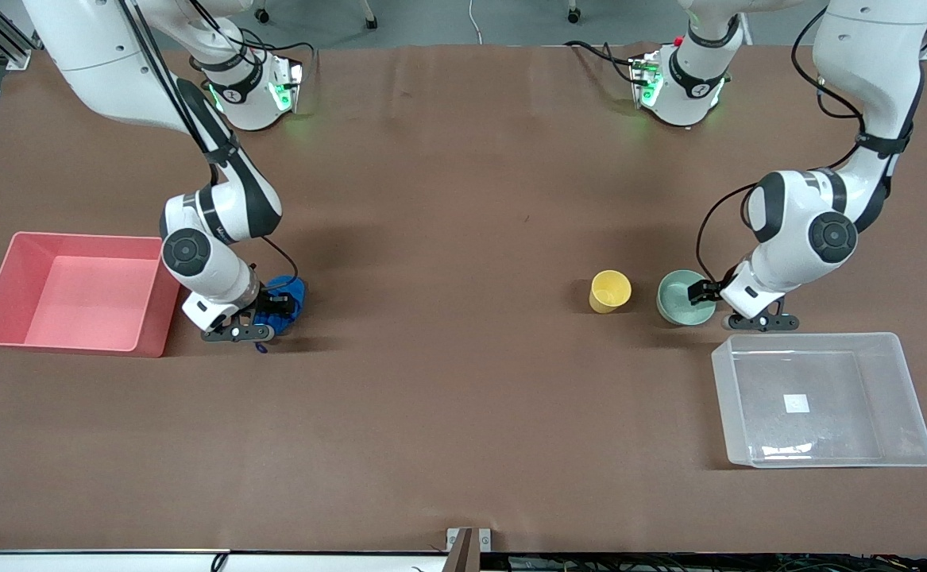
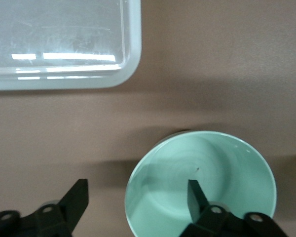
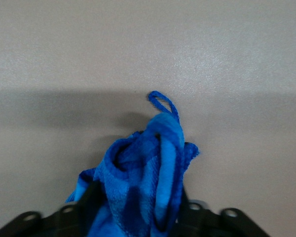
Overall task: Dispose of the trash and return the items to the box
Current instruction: 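Lift the blue cloth into the pink bin while the left gripper grasps the bowl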
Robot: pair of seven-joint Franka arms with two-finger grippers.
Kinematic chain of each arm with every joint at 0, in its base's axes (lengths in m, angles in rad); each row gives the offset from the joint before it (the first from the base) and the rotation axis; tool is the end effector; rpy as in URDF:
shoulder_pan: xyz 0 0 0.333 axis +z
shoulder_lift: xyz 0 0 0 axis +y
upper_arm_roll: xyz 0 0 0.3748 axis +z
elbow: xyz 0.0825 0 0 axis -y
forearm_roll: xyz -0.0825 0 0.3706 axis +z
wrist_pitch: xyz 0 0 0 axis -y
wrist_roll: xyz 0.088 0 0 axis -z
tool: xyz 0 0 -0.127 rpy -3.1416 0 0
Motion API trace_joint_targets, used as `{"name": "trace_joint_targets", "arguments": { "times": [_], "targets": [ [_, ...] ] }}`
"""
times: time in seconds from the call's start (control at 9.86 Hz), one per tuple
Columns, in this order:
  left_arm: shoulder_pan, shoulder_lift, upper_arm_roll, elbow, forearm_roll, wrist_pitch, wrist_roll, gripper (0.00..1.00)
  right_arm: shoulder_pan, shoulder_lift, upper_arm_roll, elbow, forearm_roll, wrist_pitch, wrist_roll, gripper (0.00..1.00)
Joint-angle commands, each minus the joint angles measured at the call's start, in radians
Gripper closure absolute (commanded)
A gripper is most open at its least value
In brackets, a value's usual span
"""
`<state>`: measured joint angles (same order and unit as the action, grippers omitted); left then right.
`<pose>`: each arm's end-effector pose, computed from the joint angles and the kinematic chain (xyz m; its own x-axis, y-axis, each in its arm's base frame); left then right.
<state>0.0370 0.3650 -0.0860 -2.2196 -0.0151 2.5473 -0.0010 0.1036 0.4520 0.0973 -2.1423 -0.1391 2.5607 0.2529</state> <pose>0.5595 -0.0267 0.2532 0.9989 -0.0309 -0.0365 -0.0295 -0.9988 0.0386 0.5735 0.1159 0.2319 0.9982 0.0559 -0.0224 0.0568 -0.9977 0.0371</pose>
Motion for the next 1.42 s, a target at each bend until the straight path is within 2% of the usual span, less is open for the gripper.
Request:
{"name": "trace_joint_targets", "arguments": {
  "times": [0.0,0.1,0.2,0.41,0.61,0.71,0.81,1.01,1.12,1.32],
  "targets": [
    [-0.003,0.067,-0.003,-0.002,-0.003,0.06,0.01,0.32,-0.004,-0.01,0.002,-0.014,-0.017,0.0,0.031,0.99],
    [-0.005,0.069,-0.009,0.0,-0.003,0.065,0.01,0.48,-0.001,-0.015,0.018,-0.002,-0.016,-0.007,0.061,0.99],
    [-0.005,0.068,-0.011,0.001,-0.003,0.065,0.01,0.72,-0.007,-0.044,0.042,0.016,-0.016,-0.043,0.093,0.99],
    [-0.002,0.058,-0.021,0.001,-0.005,0.065,0.01,0.92,-0.031,-0.149,0.076,0.103,-0.002,-0.297,0.105,0.99],
    [-0.002,0.042,-0.024,0.001,-0.003,0.059,0.01,0.93,-0.067,-0.284,0.064,0.14,0.019,-0.457,0.073,0.99],
    [0.0,0.029,-0.031,0.001,-0.003,0.054,0.01,0.93,-0.082,-0.341,0.023,0.14,0.021,-0.512,-0.014,0.99],
    [0.0,0.017,-0.031,0.003,-0.003,0.047,0.013,0.93,-0.084,-0.383,-0.066,0.139,0.021,-0.548,-0.144,0.99],
    [0.003,-0.03,-0.031,0.039,-0.003,-0.023,0.026,0.93,-0.085,-0.397,-0.231,0.134,0.021,-0.559,-0.393,0.99],
    [0.006,-0.055,-0.031,0.093,-0.003,-0.103,0.027,0.93,-0.088,-0.394,-0.288,0.131,0.019,-0.553,-0.476,0.99],
    [0.007,-0.054,-0.031,0.28,-0.005,-0.328,0.026,0.93,-0.097,-0.385,-0.358,0.105,0.006,-0.495,-0.553,0.99]
  ]
}}
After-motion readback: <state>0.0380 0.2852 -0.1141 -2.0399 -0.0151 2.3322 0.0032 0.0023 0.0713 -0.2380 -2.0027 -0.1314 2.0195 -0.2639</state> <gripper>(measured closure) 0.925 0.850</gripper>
